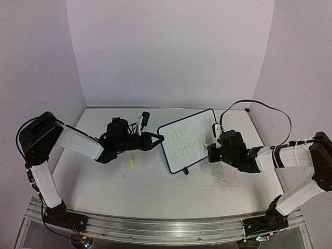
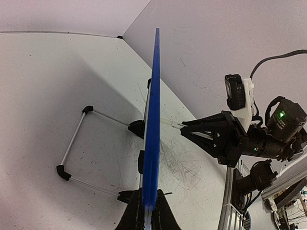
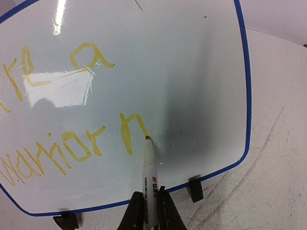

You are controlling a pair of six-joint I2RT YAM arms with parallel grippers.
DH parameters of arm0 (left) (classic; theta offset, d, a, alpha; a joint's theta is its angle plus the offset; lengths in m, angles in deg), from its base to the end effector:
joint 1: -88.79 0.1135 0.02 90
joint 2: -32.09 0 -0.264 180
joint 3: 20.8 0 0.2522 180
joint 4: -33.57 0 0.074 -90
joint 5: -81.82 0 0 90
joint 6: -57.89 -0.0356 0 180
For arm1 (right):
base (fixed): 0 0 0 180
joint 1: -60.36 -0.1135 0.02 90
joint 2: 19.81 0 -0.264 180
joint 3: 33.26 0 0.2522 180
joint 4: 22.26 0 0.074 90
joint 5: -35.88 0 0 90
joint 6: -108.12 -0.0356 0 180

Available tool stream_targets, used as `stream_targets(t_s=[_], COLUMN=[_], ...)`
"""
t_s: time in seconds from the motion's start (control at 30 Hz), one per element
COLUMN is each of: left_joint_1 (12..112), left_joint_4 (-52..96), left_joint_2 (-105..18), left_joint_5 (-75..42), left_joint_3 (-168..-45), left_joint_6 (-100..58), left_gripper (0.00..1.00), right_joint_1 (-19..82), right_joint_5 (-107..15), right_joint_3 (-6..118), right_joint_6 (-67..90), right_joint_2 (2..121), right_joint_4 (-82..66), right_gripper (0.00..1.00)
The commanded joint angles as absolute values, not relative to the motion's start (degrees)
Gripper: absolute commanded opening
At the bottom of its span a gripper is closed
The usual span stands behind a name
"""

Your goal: Write a sentence on the whiteboard

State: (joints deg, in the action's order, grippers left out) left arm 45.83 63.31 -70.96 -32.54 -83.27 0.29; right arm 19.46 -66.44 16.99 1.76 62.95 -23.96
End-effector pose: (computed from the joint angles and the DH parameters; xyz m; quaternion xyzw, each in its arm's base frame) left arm 0.2649 -0.2668 0.1866 0.2032 0.7378 -0.5094 0.3935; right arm 0.2263 0.1860 0.1841 -0.1319 0.8560 0.1534 0.4757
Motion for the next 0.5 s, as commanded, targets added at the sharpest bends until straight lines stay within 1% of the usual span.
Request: stream_targets(t_s=[0.0, 0.2, 0.47], left_joint_1=[45.88, 45.9, 45.9], left_joint_4=[61.62, 61.64, 61.62], left_joint_2=[-68.91, -68.81, -69.23], left_joint_5=[-34.1, -33.98, -34.28], left_joint_3=[-82.91, -82.88, -83.51], left_joint_6=[0.04, 0.05, 0.13], left_gripper=[0.0, 0.0, 0.0], right_joint_1=[19.53, 19.77, 20.86], right_joint_5=[-65.23, -66.6, -66.52], right_joint_3=[17.13, 17.82, 19.99], right_joint_6=[1.0, 2.08, 2.98], right_joint_2=[61.96, 59.22, 60.65], right_joint_4=[-22.86, -22.81, -23.91], right_gripper=[0.0, 0.0, 0.0])
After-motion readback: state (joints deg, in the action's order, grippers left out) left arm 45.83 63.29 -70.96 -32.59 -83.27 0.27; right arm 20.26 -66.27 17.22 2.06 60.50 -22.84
